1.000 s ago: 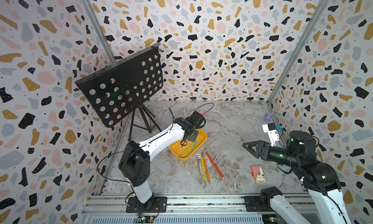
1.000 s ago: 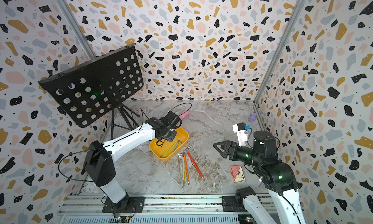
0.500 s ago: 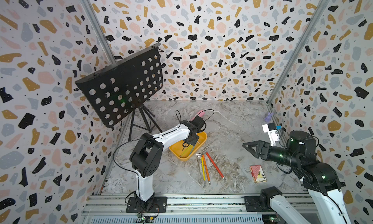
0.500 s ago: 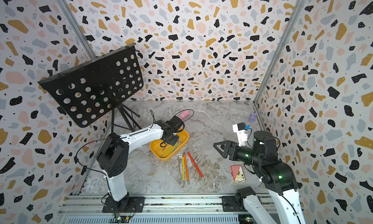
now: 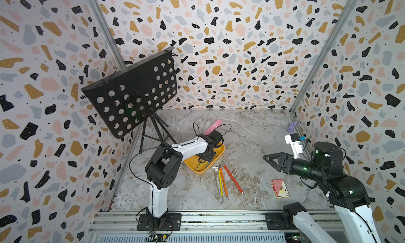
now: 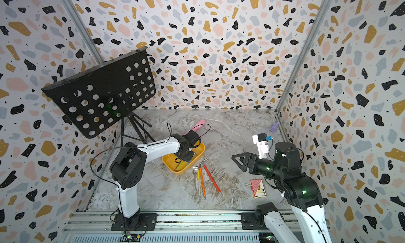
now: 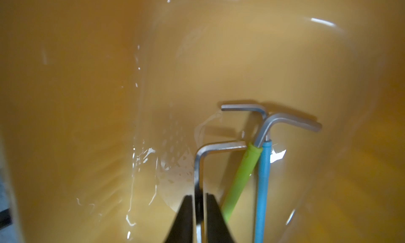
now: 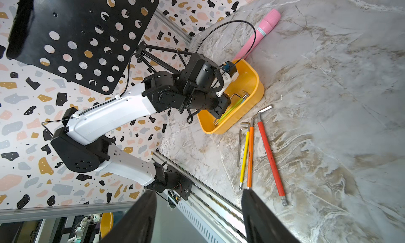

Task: Put the hex key on the desktop into the storage box
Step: Place the Allen key in the storage box, then pick up the Allen key from the center of the board.

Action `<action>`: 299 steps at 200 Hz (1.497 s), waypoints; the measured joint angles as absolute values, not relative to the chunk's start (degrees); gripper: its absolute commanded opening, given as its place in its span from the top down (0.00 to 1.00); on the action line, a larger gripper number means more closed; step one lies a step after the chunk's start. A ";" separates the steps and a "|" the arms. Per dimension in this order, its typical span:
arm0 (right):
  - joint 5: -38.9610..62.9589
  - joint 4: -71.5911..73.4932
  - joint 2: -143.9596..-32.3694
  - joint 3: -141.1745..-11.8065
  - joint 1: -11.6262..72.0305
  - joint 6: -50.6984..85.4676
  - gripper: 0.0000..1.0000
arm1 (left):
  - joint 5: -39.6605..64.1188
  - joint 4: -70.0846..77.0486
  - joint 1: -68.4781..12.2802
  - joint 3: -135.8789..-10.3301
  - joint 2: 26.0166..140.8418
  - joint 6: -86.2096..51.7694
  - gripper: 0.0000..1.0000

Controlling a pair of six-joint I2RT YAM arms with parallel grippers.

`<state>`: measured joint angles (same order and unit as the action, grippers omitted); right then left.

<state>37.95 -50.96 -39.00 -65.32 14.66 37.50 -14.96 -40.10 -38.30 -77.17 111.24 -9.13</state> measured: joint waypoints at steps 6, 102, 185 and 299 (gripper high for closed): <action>37.95 -50.96 -39.00 -65.30 14.66 37.50 0.33 | -15.07 -40.12 -38.30 -77.17 111.22 -9.23 0.66; 37.98 -50.96 -38.98 -65.14 14.66 37.52 0.33 | -17.08 -41.60 -38.30 -77.62 101.78 -13.21 0.53; 38.02 -50.94 -38.98 -65.12 14.66 38.13 0.33 | -12.14 -44.51 -38.33 -77.06 86.89 -30.50 0.54; 38.15 -50.54 -38.54 -65.12 14.66 38.39 0.32 | -9.63 -45.45 -54.30 -64.38 78.52 -62.08 0.52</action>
<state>38.15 -50.54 -38.54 -65.12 14.66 38.39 -9.63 -45.45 -54.30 -64.38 78.52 -62.08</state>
